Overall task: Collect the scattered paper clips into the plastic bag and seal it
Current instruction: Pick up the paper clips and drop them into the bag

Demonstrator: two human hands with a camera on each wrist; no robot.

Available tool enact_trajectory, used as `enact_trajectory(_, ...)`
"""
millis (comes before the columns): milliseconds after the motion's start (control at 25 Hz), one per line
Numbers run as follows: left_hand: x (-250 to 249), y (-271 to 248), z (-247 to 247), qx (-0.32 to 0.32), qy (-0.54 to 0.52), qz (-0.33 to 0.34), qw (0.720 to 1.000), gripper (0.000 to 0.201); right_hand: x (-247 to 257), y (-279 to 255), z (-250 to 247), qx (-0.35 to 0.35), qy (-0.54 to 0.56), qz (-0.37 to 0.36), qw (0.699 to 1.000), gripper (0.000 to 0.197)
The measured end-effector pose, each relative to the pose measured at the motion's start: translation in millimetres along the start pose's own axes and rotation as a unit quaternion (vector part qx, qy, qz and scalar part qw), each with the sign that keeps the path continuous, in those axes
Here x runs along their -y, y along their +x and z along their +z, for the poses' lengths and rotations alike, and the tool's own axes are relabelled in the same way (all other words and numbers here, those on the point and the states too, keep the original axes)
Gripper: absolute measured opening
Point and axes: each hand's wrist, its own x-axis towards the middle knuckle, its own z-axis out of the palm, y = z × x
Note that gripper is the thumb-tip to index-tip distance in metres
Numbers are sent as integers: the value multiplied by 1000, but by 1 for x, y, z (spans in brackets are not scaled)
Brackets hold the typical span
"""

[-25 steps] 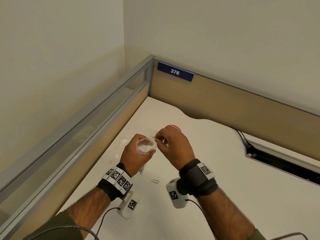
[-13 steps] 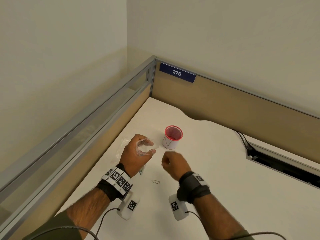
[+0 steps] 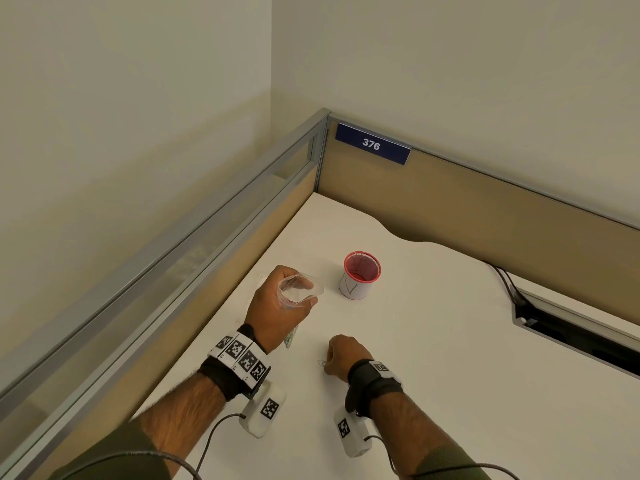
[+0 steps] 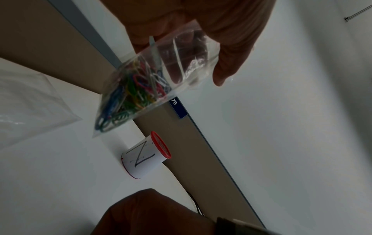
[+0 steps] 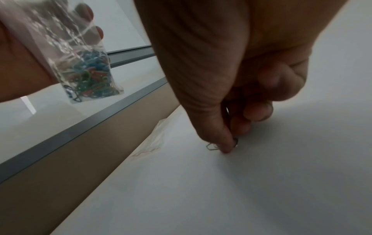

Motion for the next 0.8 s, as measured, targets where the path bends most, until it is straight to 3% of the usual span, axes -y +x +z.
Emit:
enact_trajectory(160, 2, 0, 1, 2, 2, -2, 1000, 34, 2, 4, 2, 14, -15, 8, 1000, 37)
enact_trajectory(560, 3, 0, 5, 8, -8, 0, 1000, 32, -3, -1, 5, -75, -42, -25, 996, 23)
enact_trajectory(800, 2, 1, 3, 6, -5, 0, 1000, 33, -1, 1, 4, -27, -41, -21, 999, 29)
